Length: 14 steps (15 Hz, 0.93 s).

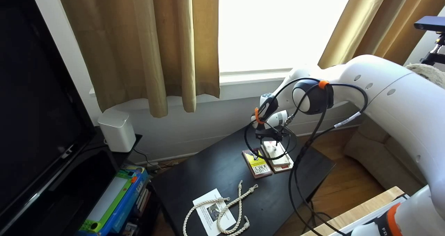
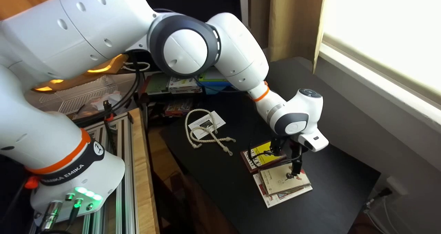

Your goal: Place both books, which are on the right, on the one to the left

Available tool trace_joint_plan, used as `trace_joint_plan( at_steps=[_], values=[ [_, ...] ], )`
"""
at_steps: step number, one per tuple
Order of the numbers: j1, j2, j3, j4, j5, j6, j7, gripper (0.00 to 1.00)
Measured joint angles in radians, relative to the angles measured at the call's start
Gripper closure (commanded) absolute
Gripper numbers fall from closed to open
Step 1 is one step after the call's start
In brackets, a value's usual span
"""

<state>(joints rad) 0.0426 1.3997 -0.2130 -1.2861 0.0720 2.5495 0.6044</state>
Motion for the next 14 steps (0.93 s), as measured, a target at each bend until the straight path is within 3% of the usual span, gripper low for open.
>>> trace_joint_plan(
  at_steps=[4,5,6,14],
  values=[
    [0.000,0.049,-0.002,0.036,0.006,0.102,0.042,0.04],
    [0.000,0.059,-0.002,0.046,0.006,0.107,0.046,0.25],
    [0.000,0.068,-0.002,0.055,0.006,0.110,0.050,0.25],
    [-0.001,0.082,-0.006,0.091,0.006,0.117,0.075,0.87]
  ],
)
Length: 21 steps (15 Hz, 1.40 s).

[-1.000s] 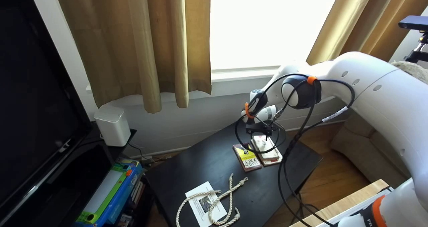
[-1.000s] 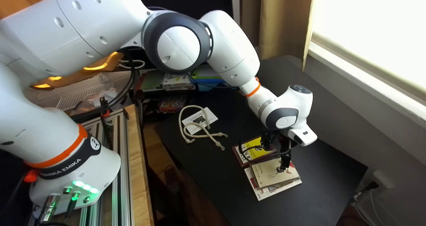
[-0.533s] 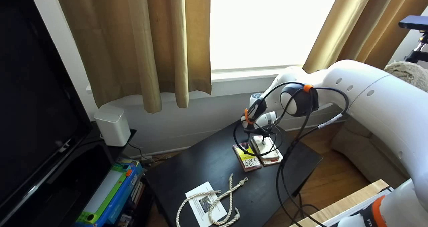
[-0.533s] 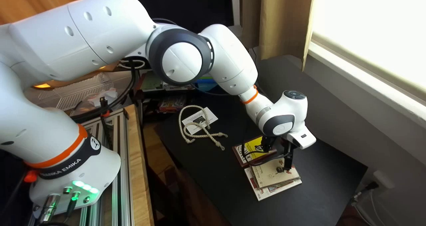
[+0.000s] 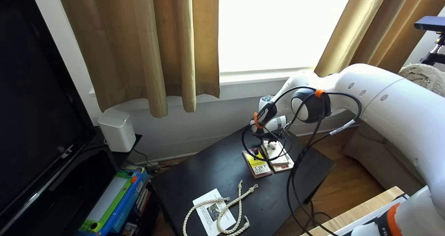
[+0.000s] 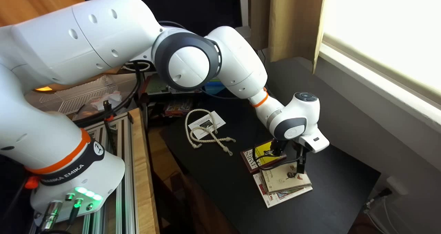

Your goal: Place both books, which are on the right, on the one to the left

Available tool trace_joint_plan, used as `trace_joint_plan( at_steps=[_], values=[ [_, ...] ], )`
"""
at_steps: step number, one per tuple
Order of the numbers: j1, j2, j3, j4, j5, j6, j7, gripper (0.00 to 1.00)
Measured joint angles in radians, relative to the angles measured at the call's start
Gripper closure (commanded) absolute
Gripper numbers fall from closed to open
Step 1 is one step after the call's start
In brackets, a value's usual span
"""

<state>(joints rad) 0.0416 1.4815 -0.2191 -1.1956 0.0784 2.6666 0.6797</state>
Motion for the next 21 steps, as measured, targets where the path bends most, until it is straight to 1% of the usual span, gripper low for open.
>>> trace_joint_plan(
  at_steps=[2,11,12,13,14,15,17,18,21],
  values=[
    [0.000,0.000,0.000,0.005,0.000,0.001,0.005,1.00],
    [-0.001,0.000,0.000,0.008,0.000,0.001,0.007,0.99],
    [-0.001,-0.003,0.001,0.007,0.000,0.001,0.007,0.71],
    [0.000,-0.008,0.001,0.005,0.000,0.001,0.007,0.69],
    [0.000,-0.014,0.001,0.003,0.000,0.001,0.007,0.64],
    [0.002,-0.023,0.001,-0.003,0.000,0.001,0.007,0.55],
    [0.004,-0.043,0.001,-0.019,0.000,-0.001,0.007,0.42],
    [0.005,-0.051,0.004,-0.026,-0.001,-0.009,0.004,0.33],
    [0.007,-0.062,0.011,-0.046,-0.001,-0.045,0.004,0.11]
  ],
)
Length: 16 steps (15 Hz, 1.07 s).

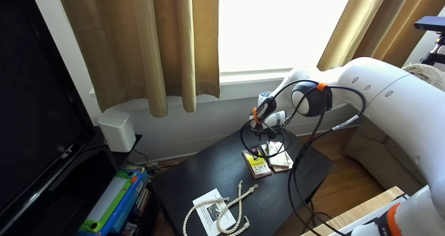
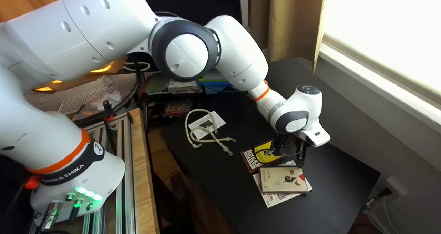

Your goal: Place both books, which are on the right, on the one to the left

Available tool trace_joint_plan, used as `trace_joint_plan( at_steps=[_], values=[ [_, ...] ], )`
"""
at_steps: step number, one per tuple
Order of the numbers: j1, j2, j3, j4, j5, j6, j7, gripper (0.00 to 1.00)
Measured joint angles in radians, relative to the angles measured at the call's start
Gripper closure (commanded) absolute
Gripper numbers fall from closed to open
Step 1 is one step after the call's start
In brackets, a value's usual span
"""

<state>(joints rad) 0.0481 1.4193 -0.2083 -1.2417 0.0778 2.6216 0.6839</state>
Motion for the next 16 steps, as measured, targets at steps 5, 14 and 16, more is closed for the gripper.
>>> trace_joint_plan(
  at_steps=[5,14,16],
  values=[
    [0.003,-0.025,0.006,-0.053,-0.004,-0.027,-0.027,0.00],
    [0.003,-0.031,0.008,-0.133,-0.004,-0.027,-0.085,0.01],
    [0.003,-0.031,0.003,-0.139,-0.004,-0.027,-0.087,0.26]
  ],
)
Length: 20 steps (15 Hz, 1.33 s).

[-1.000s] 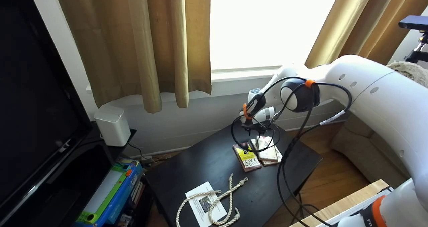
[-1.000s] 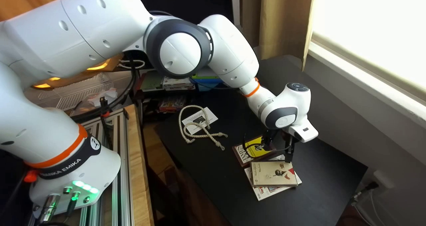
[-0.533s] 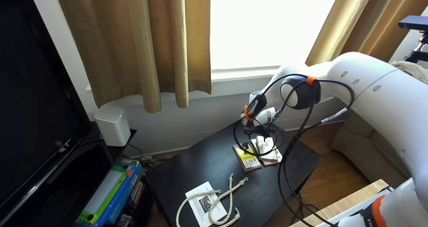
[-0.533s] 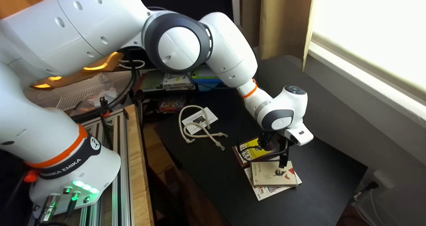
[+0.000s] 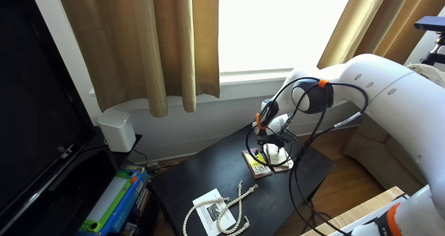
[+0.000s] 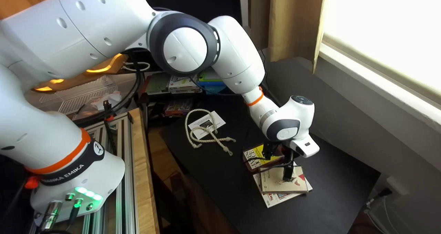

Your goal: Place both books, which are on the right, on the one to the left

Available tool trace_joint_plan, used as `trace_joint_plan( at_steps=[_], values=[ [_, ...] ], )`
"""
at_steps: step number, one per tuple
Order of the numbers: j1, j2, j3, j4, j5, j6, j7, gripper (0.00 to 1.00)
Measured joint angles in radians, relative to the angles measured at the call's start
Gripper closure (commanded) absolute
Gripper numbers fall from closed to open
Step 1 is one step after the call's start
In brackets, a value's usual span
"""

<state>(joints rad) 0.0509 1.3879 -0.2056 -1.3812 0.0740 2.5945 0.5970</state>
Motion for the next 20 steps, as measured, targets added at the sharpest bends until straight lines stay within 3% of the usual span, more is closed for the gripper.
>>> trace_joint_plan(
  at_steps=[10,20],
  values=[
    [-0.001,-0.023,-0.001,-0.009,0.002,-0.002,-0.020,0.96],
    [-0.005,-0.056,0.003,-0.037,0.004,-0.005,-0.046,0.97]
  ],
)
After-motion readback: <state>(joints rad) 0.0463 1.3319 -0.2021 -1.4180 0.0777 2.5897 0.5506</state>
